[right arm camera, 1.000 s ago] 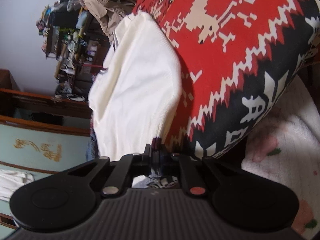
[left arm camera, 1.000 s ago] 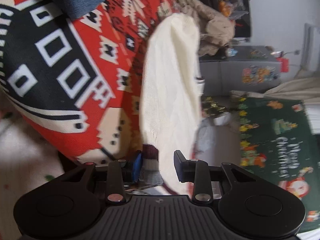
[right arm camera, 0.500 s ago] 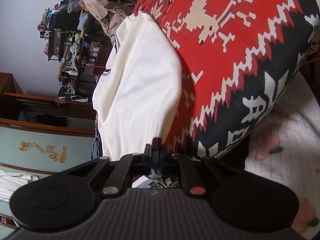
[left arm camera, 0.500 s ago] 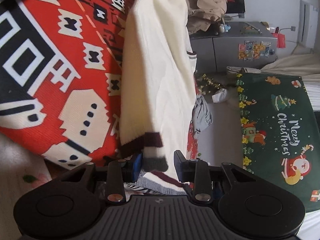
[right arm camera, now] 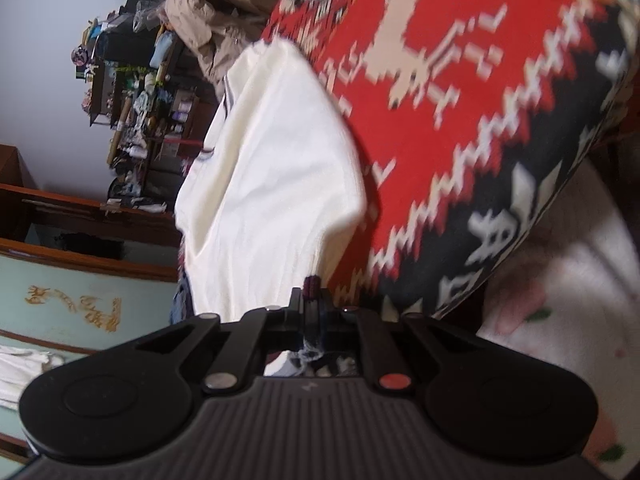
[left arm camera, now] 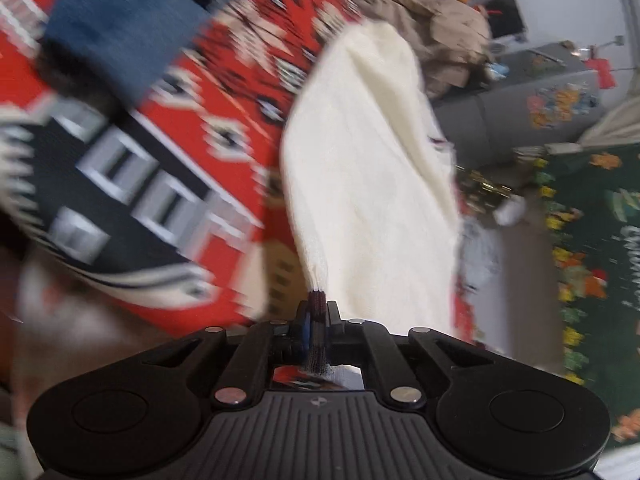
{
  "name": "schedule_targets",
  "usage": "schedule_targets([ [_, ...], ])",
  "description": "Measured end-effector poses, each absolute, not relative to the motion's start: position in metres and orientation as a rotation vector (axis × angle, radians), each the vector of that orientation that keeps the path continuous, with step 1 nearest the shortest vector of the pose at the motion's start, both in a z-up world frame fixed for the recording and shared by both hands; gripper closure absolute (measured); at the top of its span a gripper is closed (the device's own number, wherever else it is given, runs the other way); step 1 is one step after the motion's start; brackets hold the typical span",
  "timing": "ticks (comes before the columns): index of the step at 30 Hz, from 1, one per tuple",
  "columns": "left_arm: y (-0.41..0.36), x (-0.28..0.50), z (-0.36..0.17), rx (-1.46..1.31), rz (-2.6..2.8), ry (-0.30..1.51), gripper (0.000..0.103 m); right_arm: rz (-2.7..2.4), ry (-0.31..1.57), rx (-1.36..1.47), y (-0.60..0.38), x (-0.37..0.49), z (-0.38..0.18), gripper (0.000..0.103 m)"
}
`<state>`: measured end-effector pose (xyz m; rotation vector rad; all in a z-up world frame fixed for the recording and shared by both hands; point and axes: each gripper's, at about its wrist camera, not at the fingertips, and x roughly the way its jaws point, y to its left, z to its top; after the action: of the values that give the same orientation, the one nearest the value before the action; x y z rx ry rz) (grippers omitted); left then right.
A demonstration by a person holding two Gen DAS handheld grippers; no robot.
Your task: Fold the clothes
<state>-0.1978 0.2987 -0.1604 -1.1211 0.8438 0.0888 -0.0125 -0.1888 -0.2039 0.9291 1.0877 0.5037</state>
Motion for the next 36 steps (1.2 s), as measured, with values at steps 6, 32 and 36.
schedule_targets([
  [6, 0.310, -0.210, -0.147, -1.116, 0.107, 0.849, 0.097, 0.457, 1.028, 0.933, -0.216, -0.010, -0.187, 0.097],
  [32, 0.292, -0.224, -0.147, -0.869, 0.187, 0.961, 0.094, 0.401, 1.054, 0.677, -0.225, -0.042, -0.178, 0.091],
  [36, 0.297, -0.224, -0.133, -0.832, 0.191, 0.924, 0.087, 0.387, 1.023, 0.622, -0.232, -0.043, -0.164, 0.085],
])
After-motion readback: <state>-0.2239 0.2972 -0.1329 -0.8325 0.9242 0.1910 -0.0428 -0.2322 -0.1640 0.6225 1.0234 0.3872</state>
